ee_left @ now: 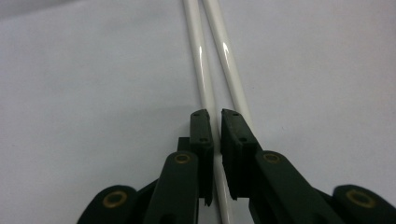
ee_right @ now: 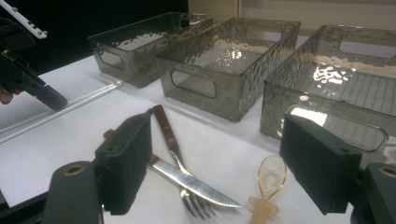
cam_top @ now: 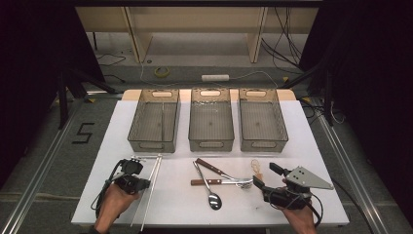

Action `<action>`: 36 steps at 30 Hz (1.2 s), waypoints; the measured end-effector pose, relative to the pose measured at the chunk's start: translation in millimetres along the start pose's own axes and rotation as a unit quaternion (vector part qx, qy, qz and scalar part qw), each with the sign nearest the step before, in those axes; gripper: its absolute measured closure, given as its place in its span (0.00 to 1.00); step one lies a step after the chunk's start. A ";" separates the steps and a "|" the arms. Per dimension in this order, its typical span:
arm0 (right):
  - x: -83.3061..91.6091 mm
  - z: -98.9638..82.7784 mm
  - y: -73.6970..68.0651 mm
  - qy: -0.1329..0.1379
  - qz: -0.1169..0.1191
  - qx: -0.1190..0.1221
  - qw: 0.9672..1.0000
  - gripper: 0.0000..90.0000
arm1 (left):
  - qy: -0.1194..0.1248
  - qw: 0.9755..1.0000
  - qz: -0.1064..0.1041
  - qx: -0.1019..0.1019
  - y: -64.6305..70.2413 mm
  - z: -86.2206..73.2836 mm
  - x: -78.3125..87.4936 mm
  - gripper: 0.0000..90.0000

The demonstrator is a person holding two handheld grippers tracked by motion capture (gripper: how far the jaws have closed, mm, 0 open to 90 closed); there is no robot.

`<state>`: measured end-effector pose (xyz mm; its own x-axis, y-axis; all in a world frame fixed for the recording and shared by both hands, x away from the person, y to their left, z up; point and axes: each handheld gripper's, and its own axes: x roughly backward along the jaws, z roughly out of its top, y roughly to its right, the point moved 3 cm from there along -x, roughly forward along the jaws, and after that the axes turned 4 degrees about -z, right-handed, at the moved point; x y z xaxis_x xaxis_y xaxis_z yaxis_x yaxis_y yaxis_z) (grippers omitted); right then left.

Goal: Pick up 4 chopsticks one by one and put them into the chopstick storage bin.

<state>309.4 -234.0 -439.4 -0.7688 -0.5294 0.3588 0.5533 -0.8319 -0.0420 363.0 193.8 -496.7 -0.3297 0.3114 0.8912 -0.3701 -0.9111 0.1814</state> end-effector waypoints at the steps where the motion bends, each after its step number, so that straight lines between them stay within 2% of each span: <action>1: 0.0 0.1 -0.2 0.000 0.000 0.000 1.000 0.29 | 0.000 1.000 0.001 0.000 -0.5 0.2 0.1 0.93; 13: 0.2 0.2 0.0 0.001 0.001 0.001 1.000 0.29 | 0.002 1.000 -0.003 -0.003 -0.8 1.0 0.7 0.93; 30: 0.5 0.3 0.1 0.001 0.002 0.001 1.000 0.29 | 0.032 0.999 -0.004 -0.019 -1.1 2.0 9.6 0.94; 36: 0.6 0.4 0.2 0.002 0.002 0.001 1.000 0.29 | 0.043 0.999 -0.013 -0.026 -0.6 2.4 13.7 0.94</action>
<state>309.2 -234.3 -438.8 -0.7673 -0.5336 0.3556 0.5573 -0.8292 -0.0417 360.8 198.0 -483.5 -0.3922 0.3584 0.8472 -0.4226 -0.8882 0.1802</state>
